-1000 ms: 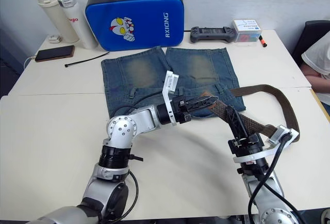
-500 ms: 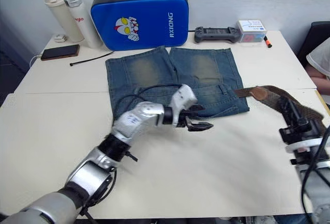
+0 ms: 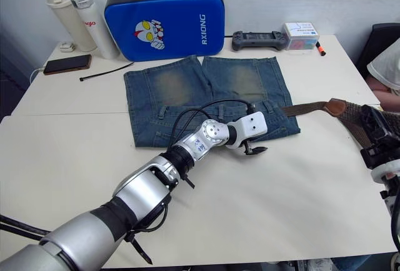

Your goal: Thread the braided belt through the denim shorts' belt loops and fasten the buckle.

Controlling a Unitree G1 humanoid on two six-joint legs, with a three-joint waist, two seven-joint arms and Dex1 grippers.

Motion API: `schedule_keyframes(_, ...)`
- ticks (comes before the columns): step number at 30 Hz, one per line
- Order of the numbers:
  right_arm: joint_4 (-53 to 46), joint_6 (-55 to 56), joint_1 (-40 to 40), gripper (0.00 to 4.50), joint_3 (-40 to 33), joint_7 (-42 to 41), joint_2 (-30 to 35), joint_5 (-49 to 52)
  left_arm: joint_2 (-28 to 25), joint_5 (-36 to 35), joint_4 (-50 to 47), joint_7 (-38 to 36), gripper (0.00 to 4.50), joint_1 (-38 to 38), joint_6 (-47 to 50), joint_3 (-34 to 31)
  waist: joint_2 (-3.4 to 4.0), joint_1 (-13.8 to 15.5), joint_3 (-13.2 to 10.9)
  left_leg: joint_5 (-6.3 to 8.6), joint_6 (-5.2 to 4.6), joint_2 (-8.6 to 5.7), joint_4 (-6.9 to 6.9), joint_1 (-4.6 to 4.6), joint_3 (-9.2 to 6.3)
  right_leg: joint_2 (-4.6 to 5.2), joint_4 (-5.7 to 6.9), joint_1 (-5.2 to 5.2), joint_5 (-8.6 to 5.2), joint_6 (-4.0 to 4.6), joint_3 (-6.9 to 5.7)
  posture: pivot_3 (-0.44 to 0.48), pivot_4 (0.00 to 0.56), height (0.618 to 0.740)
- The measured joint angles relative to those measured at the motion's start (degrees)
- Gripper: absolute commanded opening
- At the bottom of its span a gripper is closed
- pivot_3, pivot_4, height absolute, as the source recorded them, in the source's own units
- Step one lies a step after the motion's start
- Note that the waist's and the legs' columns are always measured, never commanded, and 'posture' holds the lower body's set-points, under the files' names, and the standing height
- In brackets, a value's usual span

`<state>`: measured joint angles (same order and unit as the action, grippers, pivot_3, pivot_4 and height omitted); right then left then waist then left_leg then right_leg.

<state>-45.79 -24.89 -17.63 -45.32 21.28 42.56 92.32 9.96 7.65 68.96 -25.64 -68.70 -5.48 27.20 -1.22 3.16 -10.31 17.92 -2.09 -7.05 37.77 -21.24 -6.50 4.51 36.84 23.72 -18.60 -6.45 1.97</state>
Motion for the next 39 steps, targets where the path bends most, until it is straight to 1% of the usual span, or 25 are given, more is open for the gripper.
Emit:
schedule_keyframes(1, -0.3, 0.0, 0.0, 0.00, 0.0, 0.4, 0.0, 0.2, 0.3, 1.0, 1.1, 0.5, 3.64, -0.6, -0.4, 0.0, 0.00, 0.0, 0.0, 0.00, -0.01, -0.01, 0.00, 0.00, 0.01, 0.01, -0.01, -0.01, 0.01, -0.02, 0.02, 0.000, 0.150, 0.740)
schedule_keyframes(3, -0.7, 0.1, 0.1, 0.00, 0.0, 1.0, 0.0, 0.6, 0.7, 2.0, 2.1, 0.2, 2.81, -0.8, -1.1, -0.4, 0.00, 0.0, 0.0, 0.01, -0.03, -0.02, 0.00, 0.00, 0.02, 0.01, -0.01, -0.01, 0.02, -0.03, 0.04, 0.000, 0.150, 0.740)
schedule_keyframes(4, -0.7, 0.1, 0.2, 0.00, 0.0, 1.2, 0.3, 0.9, 0.8, 2.2, 2.6, -0.7, 2.27, -0.8, -1.4, -0.9, 0.01, 0.0, 0.0, 0.01, -0.03, -0.02, 0.00, 0.01, 0.02, 0.01, -0.01, -0.01, 0.02, -0.03, 0.04, 0.000, 0.150, 0.740)
schedule_keyframes(5, -0.7, 0.1, 0.4, 0.00, 0.0, 1.3, 0.9, 1.1, 0.8, 2.3, 2.9, -1.7, 1.90, -0.8, -1.6, -1.4, 0.02, 0.0, 0.0, 0.01, -0.03, -0.03, 0.00, 0.01, 0.03, 0.01, -0.01, 0.00, 0.02, -0.04, 0.05, 0.000, 0.150, 0.740)
schedule_keyframes(7, -0.7, -0.1, 0.5, 0.00, 0.0, 0.7, 2.2, 1.3, 0.5, 2.7, 3.3, -3.6, 1.00, -0.7, -2.6, -2.0, 0.02, -0.1, 0.0, 0.01, -0.03, -0.02, 0.00, 0.02, 0.04, 0.00, 0.00, 0.00, 0.02, -0.04, 0.05, 0.000, 0.150, 0.740)
schedule_keyframes(9, -0.8, -0.6, 0.8, 0.00, 0.7, -0.9, 3.8, 2.2, -1.0, 3.1, 3.0, -6.5, 0.03, 0.0, -5.0, -2.5, 0.05, -0.3, 0.0, 0.01, -0.03, 0.01, -0.02, 0.06, 0.07, -0.04, 0.02, 0.01, 0.02, -0.03, 0.08, 0.000, 0.150, 0.740)
schedule_keyframes(14, -1.8, -2.2, 2.0, 0.00, 5.6, -4.1, 6.4, 4.8, -5.0, 2.6, -0.9, -18.0, 0.01, 4.0, -9.5, -4.2, 0.05, -0.3, 0.1, 0.01, -0.03, 0.03, -0.02, 0.07, 0.06, -0.03, -0.02, -0.01, 0.02, -0.03, 0.06, 0.000, 0.150, 0.740)
schedule_keyframes(17, -2.0, -2.7, 2.0, 0.00, 7.7, -5.0, 6.5, 5.3, -8.0, 0.6, -6.1, -27.2, 0.01, 7.8, -9.3, -5.5, 0.01, -0.3, 0.1, 0.01, -0.04, 0.03, 0.00, 0.07, 0.06, -0.02, -0.02, -0.01, 0.02, -0.03, 0.06, 0.000, 0.150, 0.740)
schedule_keyframes(19, -1.9, -2.8, 1.9, 0.00, 9.1, -5.4, 6.4, 5.3, -11.1, -1.9, -13.5, -34.9, 0.01, 12.5, -7.2, -5.9, 0.05, -0.5, 0.1, 0.01, -0.03, 0.06, -0.01, 0.10, 0.05, -0.04, -0.01, -0.01, 0.02, -0.02, 0.07, 0.000, 0.150, 0.740)
schedule_keyframes(20, -1.9, -2.9, 1.7, 0.00, 9.5, -5.6, 6.4, 5.3, -13.2, -3.2, -18.6, -39.4, 0.01, 15.4, -5.2, -5.7, 0.10, -0.7, 0.1, 0.01, -0.02, 0.08, -0.02, 0.09, 0.04, -0.05, -0.01, 0.00, 0.02, -0.02, 0.07, 0.000, 0.150, 0.740)
schedule_keyframes(22, -1.7, -3.1, 1.2, 0.00, 9.7, -5.9, 6.4, 5.3, -17.8, -6.3, -29.5, -47.0, 0.01, 21.3, 0.3, -5.4, 0.18, -1.1, 0.2, 0.01, -0.02, 0.10, -0.02, 0.09, 0.02, -0.05, -0.01, 0.00, 0.01, 0.00, 0.06, 0.000, 0.150, 0.740)
schedule_keyframes(24, -1.3, -3.5, 0.8, 0.00, 9.6, -6.1, 6.5, 5.4, -21.9, -9.0, -38.6, -52.2, 0.01, 26.0, 6.6, -4.7, 0.22, -1.5, 0.2, 0.01, -0.02, 0.10, -0.01, 0.09, -0.04, -0.05, -0.02, -0.02, 0.01, 0.01, 0.05, 0.000, 0.150, 0.740)
schedule_keyframes(26, -1.2, -3.9, 0.5, 0.00, 9.5, -6.4, 6.6, 5.6, -25.3, -10.9, -46.8, -55.6, 0.01, 29.5, 12.6, -3.6, 0.24, -1.6, 0.2, 0.01, -0.02, 0.09, 0.01, 0.08, -0.06, -0.04, -0.04, -0.03, 0.02, 0.01, 0.04, 0.000, 0.150, 0.740)
schedule_keyframes(28, -1.2, -4.2, 0.1, 0.00, 9.1, -6.4, 7.0, 5.9, -27.7, -11.8, -52.7, -57.5, 0.01, 32.0, 16.1, -2.3, 0.25, -1.5, 0.2, 0.01, -0.02, 0.08, 0.05, 0.05, -0.10, -0.03, -0.06, -0.05, 0.02, 0.01, 0.02, 0.000, 0.150, 0.740)
schedule_keyframes(34, -1.4, -4.5, -2.0, 0.00, 8.8, -4.3, 8.3, 7.4, -31.2, -11.8, -60.7, -57.8, 0.01, 33.4, 20.7, 0.1, 0.26, -1.0, 0.2, 0.03, -0.05, 0.07, 0.13, 0.05, -0.12, -0.04, -0.08, -0.11, 0.02, 0.01, -0.01, 0.000, 0.150, 0.740)
schedule_keyframes(36, -1.6, -4.4, -2.7, 0.00, 8.8, -1.8, 8.6, 8.4, -31.5, -11.8, -61.6, -57.4, 0.80, 33.7, 21.3, 0.3, 0.28, -1.0, 0.2, 0.03, -0.05, 0.07, 0.13, 0.05, -0.13, -0.04, -0.09, -0.10, 0.02, 0.01, -0.01, 0.000, 0.150, 0.740)
schedule_keyframes(37, -1.9, -4.3, -3.3, 0.00, 8.8, 0.8, 9.1, 9.2, -31.3, -12.0, -61.6, -56.8, 1.09, 33.7, 22.4, 0.2, 0.29, -1.0, 0.2, 0.03, -0.05, 0.07, 0.13, 0.04, -0.12, -0.03, -0.08, -0.10, 0.02, 0.01, -0.01, 0.000, 0.150, 0.740)
schedule_keyframes(39, -2.4, -4.2, -3.4, 0.00, 9.0, 5.0, 10.4, 10.3, -31.1, -13.1, -61.7, -56.1, 1.97, 33.7, 25.0, -0.1, 0.29, -1.0, 0.2, 0.03, -0.05, 0.07, 0.14, 0.04, -0.12, -0.03, -0.08, -0.10, 0.02, 0.01, 0.00, 0.000, 0.150, 0.740)
